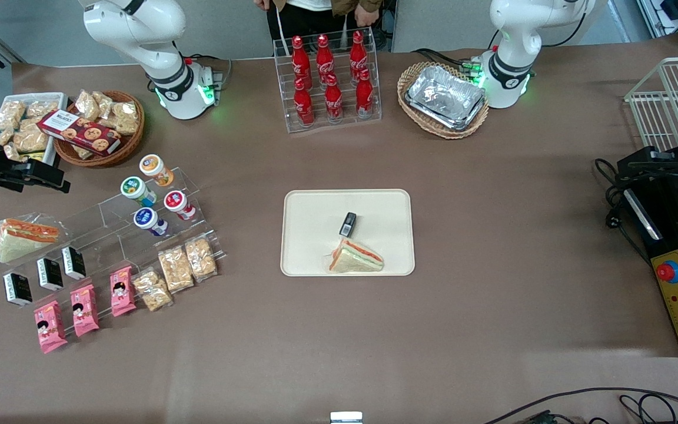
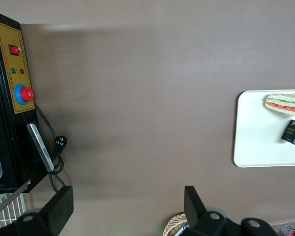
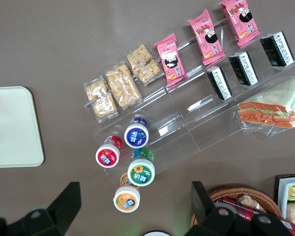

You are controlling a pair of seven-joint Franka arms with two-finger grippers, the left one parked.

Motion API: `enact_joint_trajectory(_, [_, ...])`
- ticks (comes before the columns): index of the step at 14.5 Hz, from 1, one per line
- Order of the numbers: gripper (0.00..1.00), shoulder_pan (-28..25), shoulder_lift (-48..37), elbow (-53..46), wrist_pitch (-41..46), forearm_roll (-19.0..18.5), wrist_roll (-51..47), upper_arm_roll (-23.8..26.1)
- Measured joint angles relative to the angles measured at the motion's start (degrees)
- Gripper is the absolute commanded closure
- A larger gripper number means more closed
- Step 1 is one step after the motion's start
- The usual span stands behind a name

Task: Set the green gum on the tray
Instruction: 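Move the right gripper over the acrylic rack toward the green-labelled bottle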

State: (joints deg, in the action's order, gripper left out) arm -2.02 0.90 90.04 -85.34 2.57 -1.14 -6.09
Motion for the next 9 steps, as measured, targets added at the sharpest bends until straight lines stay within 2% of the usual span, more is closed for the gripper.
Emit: enact_joint_trajectory(9, [0.00,0.0,-0.3,0.4,0.6,0.0,0.0,0.0])
